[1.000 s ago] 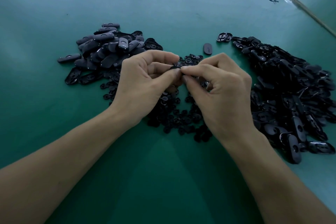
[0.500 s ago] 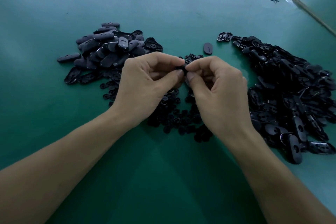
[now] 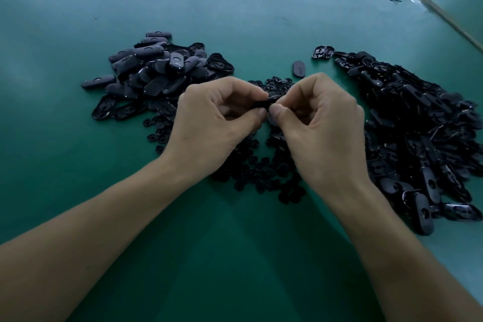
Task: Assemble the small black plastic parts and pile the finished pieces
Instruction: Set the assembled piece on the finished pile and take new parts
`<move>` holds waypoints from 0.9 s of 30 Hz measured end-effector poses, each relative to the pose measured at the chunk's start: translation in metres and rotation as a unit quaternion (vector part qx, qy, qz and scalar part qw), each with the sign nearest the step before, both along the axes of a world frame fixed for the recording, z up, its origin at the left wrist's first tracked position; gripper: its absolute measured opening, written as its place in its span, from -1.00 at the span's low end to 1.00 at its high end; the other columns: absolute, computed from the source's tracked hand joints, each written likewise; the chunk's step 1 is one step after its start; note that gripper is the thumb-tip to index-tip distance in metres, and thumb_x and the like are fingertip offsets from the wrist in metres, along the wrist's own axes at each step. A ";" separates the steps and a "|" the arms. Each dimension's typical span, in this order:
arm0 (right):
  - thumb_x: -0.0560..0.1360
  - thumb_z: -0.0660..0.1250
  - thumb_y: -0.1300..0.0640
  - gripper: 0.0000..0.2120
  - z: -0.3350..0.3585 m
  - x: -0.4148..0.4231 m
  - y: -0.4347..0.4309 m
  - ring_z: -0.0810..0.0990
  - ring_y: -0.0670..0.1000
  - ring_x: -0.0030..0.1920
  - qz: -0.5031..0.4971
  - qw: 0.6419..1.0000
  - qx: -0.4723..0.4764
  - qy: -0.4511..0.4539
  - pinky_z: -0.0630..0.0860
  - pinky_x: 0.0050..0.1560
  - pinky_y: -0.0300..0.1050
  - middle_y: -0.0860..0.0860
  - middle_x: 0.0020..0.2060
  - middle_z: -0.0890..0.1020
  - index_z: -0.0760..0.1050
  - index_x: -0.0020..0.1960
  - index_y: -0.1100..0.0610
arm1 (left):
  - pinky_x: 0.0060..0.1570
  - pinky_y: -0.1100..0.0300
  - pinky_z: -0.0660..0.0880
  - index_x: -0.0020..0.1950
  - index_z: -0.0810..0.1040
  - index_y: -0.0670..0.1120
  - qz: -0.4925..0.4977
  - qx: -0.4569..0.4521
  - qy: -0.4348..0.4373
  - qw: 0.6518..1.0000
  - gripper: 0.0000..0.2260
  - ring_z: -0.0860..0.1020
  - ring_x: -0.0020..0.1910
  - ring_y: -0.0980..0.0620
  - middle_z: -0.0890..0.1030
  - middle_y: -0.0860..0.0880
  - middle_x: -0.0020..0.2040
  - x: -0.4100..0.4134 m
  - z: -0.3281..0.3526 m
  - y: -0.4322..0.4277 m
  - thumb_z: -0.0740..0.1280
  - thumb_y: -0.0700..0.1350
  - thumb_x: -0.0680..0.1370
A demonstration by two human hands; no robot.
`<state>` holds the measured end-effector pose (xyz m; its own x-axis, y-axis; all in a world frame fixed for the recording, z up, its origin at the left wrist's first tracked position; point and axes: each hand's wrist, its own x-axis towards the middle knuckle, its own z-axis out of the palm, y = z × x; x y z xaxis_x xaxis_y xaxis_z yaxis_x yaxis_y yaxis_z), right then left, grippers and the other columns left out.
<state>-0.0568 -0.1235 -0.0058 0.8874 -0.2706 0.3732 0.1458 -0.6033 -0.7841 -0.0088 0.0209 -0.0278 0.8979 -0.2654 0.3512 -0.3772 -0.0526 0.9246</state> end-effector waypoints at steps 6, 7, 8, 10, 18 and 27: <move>0.47 0.48 0.28 -0.83 0.001 -0.004 0.007 0.62 -0.08 -0.27 -0.010 0.998 -0.044 -0.048 0.52 -0.24 -0.26 -0.16 -0.32 0.64 0.57 -0.19 0.05 | -0.05 0.23 0.61 -0.04 0.64 0.01 -0.003 0.001 -0.003 1.000 -0.76 0.70 -0.14 0.10 0.71 0.05 -0.13 0.001 -0.001 0.000 0.51 -0.31 0.45; 0.47 0.48 0.27 -0.84 0.001 -0.004 0.007 0.62 -0.09 -0.26 -0.009 0.997 -0.050 -0.052 0.52 -0.23 -0.27 -0.17 -0.31 0.64 0.58 -0.18 0.05 | -0.05 0.22 0.61 -0.03 0.63 0.01 -0.004 -0.001 -0.002 1.000 -0.77 0.70 -0.14 0.09 0.71 0.04 -0.13 0.001 -0.001 0.000 0.51 -0.30 0.46; 0.47 0.48 0.27 -0.86 0.002 -0.005 0.007 0.62 -0.10 -0.25 -0.008 0.997 -0.057 -0.054 0.53 -0.22 -0.27 -0.17 -0.31 0.64 0.60 -0.17 0.06 | -0.05 0.22 0.61 -0.03 0.63 0.01 -0.005 -0.004 -0.001 1.000 -0.78 0.69 -0.14 0.09 0.71 0.04 -0.13 0.001 -0.001 0.000 0.51 -0.30 0.47; 0.48 0.48 0.27 -0.88 0.003 -0.006 0.008 0.64 -0.12 -0.24 -0.002 0.996 -0.067 -0.063 0.54 -0.21 -0.28 -0.16 -0.31 0.66 0.62 -0.15 0.06 | -0.08 0.22 0.60 -0.03 0.62 0.00 -0.005 -0.009 0.003 1.000 -0.80 0.68 -0.17 0.10 0.71 0.05 -0.15 0.002 -0.002 0.000 0.50 -0.28 0.49; 0.43 0.50 0.29 -0.83 0.005 -0.004 0.003 0.65 -0.19 -0.26 0.033 0.996 -0.044 -0.069 0.56 -0.22 -0.33 -0.27 -0.31 0.63 0.62 -0.17 0.03 | -0.12 0.30 0.57 -0.05 0.60 0.02 0.005 -0.011 0.002 1.000 -0.80 0.65 -0.18 0.15 0.69 0.06 -0.16 0.003 -0.002 -0.001 0.49 -0.27 0.47; 0.46 0.49 0.28 -0.78 -0.002 -0.002 -0.004 0.57 -0.18 -0.23 0.040 0.992 -0.105 -0.051 0.44 -0.10 -0.51 -0.06 -0.17 0.64 0.70 0.08 0.11 | -0.13 0.18 0.65 0.00 0.60 -0.07 -0.024 -0.043 0.055 0.997 -0.79 0.69 -0.25 0.05 0.72 -0.03 -0.20 0.002 -0.001 0.001 0.48 -0.34 0.49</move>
